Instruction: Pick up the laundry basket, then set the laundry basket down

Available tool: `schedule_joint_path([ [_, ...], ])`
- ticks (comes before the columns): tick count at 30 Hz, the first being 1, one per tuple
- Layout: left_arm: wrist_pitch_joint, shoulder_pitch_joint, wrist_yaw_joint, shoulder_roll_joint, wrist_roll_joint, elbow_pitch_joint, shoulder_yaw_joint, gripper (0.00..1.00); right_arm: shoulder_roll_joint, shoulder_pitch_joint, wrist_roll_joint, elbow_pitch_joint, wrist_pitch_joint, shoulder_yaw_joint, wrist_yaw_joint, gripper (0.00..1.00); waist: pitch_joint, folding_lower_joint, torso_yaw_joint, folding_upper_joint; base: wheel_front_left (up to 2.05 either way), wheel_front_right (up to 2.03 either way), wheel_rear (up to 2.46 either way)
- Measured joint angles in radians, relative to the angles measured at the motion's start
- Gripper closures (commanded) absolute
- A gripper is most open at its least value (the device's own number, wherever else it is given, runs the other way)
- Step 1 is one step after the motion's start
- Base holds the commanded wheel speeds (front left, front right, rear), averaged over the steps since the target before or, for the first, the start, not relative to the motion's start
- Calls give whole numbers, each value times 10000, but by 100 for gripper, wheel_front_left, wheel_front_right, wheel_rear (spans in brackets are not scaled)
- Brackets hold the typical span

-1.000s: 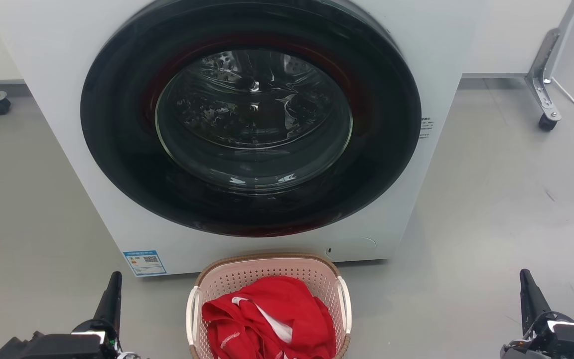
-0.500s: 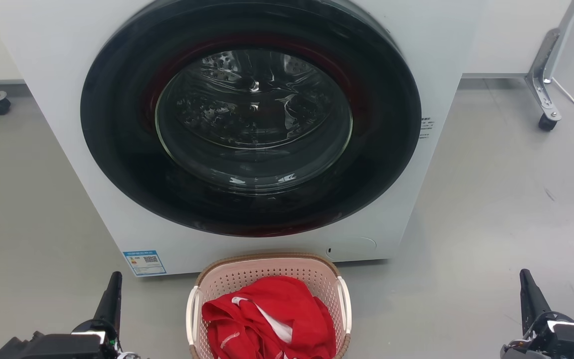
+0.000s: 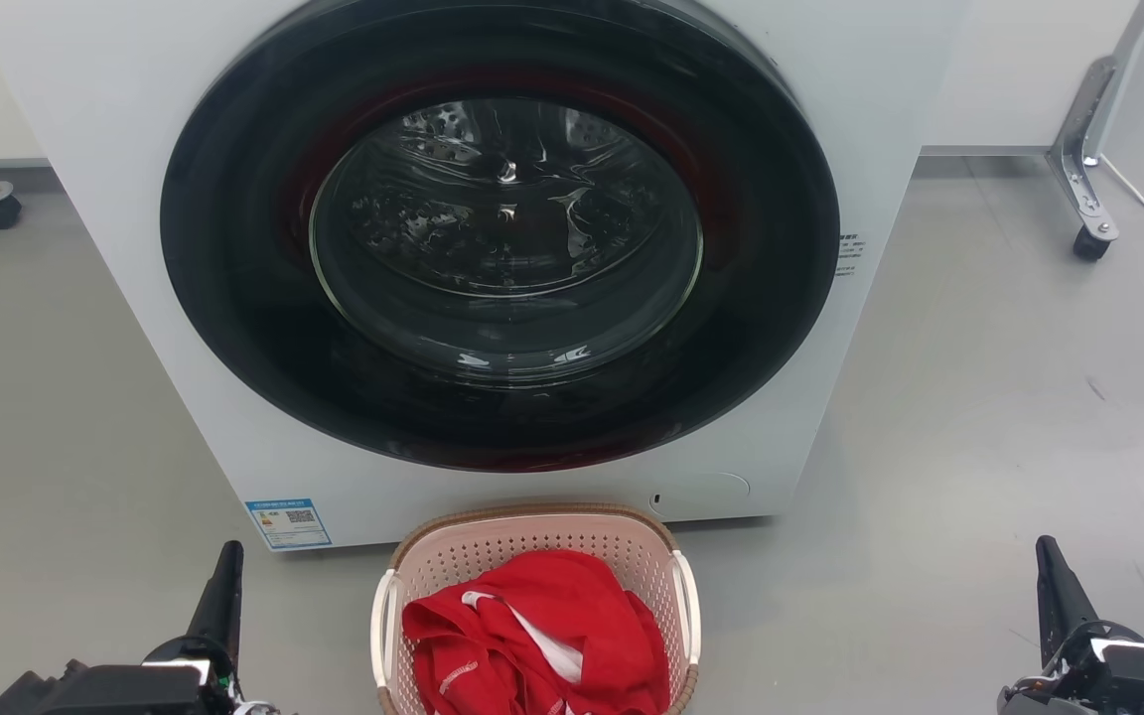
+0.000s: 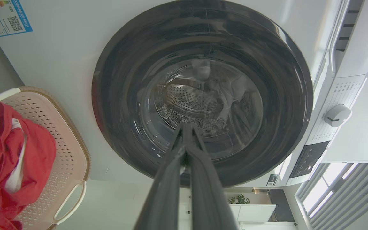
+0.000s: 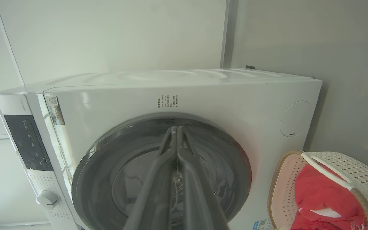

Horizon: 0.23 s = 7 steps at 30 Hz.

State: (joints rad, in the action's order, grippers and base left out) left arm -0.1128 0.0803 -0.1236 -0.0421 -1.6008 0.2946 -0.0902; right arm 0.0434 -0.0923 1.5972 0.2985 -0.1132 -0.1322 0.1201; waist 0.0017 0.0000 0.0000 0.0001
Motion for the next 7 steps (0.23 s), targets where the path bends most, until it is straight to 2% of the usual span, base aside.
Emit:
schedule_joint_path([
  [7, 0, 0, 0, 0, 0, 0, 0, 100, 0, 0, 0, 0, 0, 0, 0, 100, 0, 0, 0, 0, 0, 0, 0],
])
